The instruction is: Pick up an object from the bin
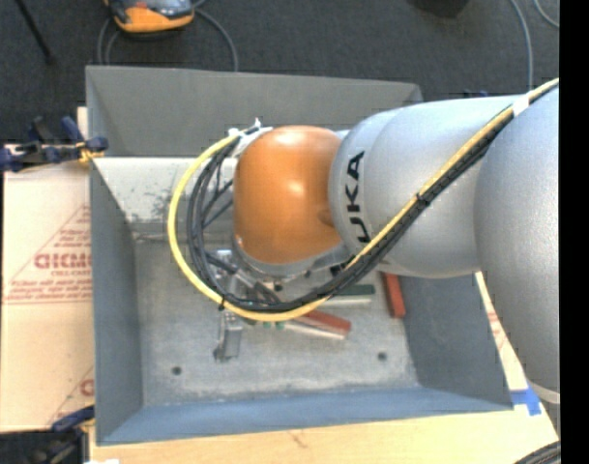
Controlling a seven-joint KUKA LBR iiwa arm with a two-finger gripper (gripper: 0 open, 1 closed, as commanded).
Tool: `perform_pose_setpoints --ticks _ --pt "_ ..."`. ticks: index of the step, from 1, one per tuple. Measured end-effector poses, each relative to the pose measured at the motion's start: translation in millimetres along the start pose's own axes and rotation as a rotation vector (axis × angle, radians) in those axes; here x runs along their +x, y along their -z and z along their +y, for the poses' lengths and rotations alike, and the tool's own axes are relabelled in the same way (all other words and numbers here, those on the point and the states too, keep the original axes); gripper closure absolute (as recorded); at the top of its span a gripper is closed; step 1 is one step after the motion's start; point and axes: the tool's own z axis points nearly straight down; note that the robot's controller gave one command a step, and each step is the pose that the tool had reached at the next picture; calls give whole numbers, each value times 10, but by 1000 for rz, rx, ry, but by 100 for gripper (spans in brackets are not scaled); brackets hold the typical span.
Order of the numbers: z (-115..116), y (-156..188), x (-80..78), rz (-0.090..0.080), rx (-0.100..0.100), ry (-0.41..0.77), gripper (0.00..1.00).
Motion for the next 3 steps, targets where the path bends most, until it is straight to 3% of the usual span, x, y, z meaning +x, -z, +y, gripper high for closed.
perform_pose_setpoints --ticks 2,3 --pt "-53 -38 0 -19 -6 2 0" --pt "-358 -691 -192 -11 -3 -145 0"
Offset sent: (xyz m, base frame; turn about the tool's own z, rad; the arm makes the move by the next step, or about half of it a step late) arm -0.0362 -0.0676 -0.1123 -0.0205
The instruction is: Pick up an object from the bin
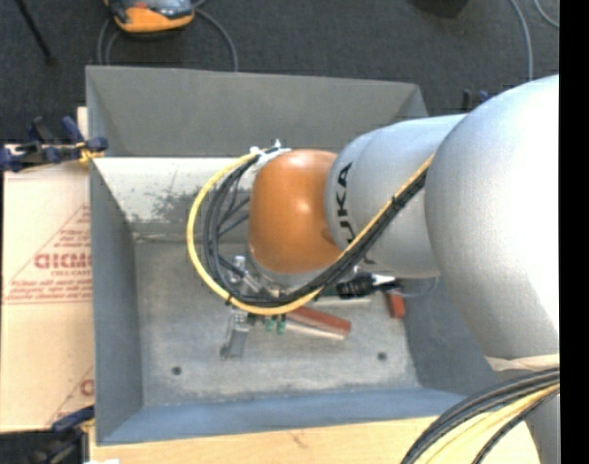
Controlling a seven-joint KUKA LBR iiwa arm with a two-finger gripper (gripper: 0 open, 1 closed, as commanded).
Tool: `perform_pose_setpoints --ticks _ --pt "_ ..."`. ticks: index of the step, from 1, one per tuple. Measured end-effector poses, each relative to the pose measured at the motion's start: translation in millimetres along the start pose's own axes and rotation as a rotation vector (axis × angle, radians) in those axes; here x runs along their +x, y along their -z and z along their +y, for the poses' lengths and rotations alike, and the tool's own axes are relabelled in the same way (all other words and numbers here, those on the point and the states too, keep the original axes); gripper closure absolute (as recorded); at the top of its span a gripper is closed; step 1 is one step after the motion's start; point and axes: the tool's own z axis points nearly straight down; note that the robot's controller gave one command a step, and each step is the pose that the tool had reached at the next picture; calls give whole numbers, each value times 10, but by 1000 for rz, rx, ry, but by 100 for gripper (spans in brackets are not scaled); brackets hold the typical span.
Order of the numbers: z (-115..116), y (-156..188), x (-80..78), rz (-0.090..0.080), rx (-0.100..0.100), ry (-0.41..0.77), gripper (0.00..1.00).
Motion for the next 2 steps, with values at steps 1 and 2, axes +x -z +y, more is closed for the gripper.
perform_pose_setpoints --ticks 1,2 --pt "-49 -191 -264 7 4 -99 0" --pt "-84 -246 -173 1 3 184 0"
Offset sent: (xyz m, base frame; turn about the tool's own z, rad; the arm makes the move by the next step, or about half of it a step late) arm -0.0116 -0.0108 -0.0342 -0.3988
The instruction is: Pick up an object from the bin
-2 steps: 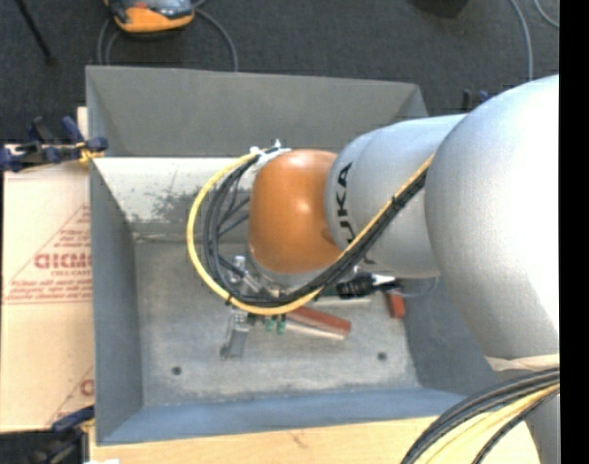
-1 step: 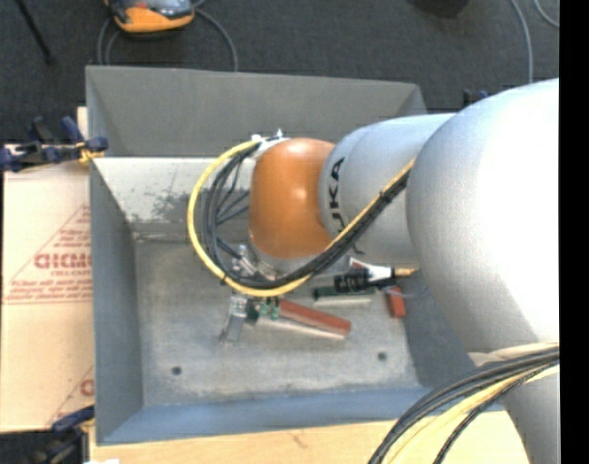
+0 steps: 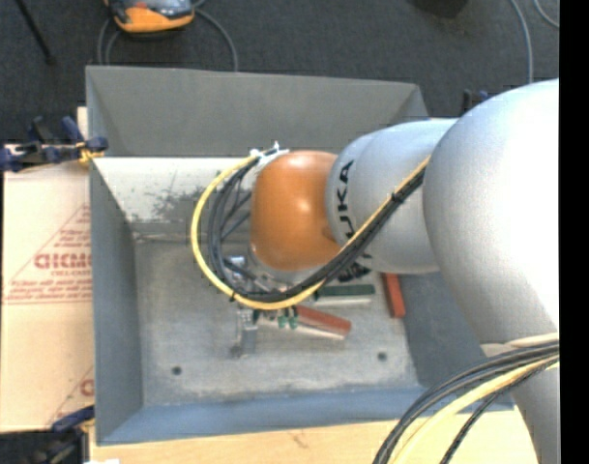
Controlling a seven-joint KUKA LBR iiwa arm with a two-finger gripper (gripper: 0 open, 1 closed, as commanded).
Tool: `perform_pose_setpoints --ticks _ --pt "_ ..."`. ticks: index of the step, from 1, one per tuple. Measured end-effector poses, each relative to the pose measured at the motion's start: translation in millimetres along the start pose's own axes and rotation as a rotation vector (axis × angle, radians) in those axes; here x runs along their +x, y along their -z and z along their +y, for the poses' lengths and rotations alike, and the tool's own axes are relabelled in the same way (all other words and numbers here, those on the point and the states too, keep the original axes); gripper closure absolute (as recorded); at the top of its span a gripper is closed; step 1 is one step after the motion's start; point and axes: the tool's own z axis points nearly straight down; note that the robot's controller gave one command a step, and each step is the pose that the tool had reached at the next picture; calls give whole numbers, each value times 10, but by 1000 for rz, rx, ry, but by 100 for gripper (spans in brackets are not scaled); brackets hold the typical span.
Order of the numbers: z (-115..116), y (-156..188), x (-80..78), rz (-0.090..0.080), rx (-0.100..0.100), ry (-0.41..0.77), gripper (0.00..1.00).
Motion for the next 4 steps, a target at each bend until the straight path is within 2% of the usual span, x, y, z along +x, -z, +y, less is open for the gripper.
perform_pose_setpoints --ticks 1,2,3,4 --pt "-484 -78 -167 0 -3 181 0" --pt "-334 -130 -399 -2 -2 -162 100" --pt "-336 -129 -399 -2 -3 -163 100" --pt "-160 1192 -509 -1 -1 -126 100"
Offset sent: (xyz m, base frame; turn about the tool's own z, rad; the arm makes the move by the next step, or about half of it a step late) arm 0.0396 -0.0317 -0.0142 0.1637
